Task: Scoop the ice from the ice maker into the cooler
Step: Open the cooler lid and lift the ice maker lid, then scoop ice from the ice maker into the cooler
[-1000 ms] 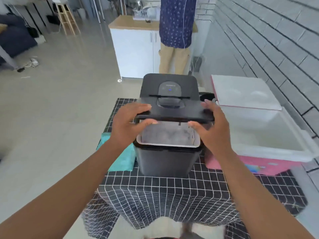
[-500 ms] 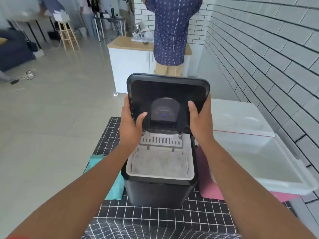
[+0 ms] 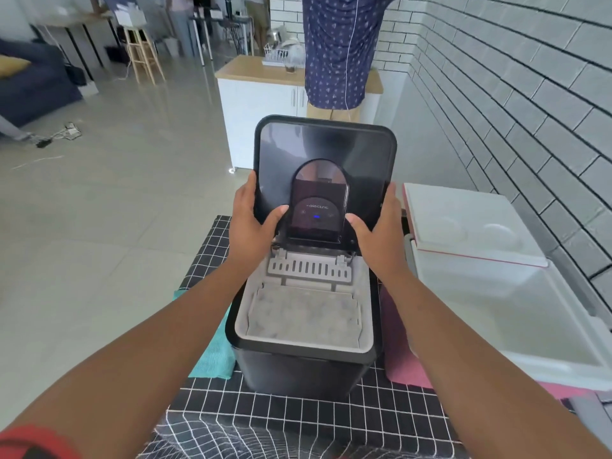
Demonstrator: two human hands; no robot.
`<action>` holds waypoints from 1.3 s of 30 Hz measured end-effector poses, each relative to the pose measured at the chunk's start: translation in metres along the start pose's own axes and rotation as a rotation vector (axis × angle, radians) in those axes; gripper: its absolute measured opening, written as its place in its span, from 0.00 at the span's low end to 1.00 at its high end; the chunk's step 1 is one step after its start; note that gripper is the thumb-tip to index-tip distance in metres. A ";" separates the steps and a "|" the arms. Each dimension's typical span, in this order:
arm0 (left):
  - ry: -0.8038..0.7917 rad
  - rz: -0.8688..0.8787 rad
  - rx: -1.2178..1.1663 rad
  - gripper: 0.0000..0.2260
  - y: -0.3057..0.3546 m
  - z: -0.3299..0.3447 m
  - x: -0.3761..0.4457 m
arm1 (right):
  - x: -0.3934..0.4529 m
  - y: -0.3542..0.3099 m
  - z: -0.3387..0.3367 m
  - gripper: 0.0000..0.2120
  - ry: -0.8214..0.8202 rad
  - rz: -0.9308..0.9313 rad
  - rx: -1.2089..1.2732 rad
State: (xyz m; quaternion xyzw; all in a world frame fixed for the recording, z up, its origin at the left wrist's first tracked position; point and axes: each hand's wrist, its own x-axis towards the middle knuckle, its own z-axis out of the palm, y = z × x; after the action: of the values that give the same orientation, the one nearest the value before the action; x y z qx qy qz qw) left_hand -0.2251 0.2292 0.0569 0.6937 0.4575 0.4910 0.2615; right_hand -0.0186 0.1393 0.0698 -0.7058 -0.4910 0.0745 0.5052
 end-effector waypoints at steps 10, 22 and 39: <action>0.064 0.098 0.076 0.24 0.017 -0.006 -0.038 | -0.038 -0.004 -0.027 0.31 -0.034 -0.013 -0.070; -0.331 0.267 -0.222 0.17 0.122 0.072 -0.117 | -0.131 0.055 -0.133 0.25 0.049 0.083 -0.318; -0.577 0.008 0.491 0.32 0.122 0.241 -0.170 | -0.030 0.249 -0.204 0.23 -0.348 0.184 -0.333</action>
State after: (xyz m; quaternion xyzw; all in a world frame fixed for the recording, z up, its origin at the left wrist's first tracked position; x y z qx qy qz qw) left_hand 0.0260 0.0444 -0.0105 0.8474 0.4662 0.1520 0.2035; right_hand 0.2432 -0.0166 -0.0402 -0.7975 -0.5099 0.1585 0.2808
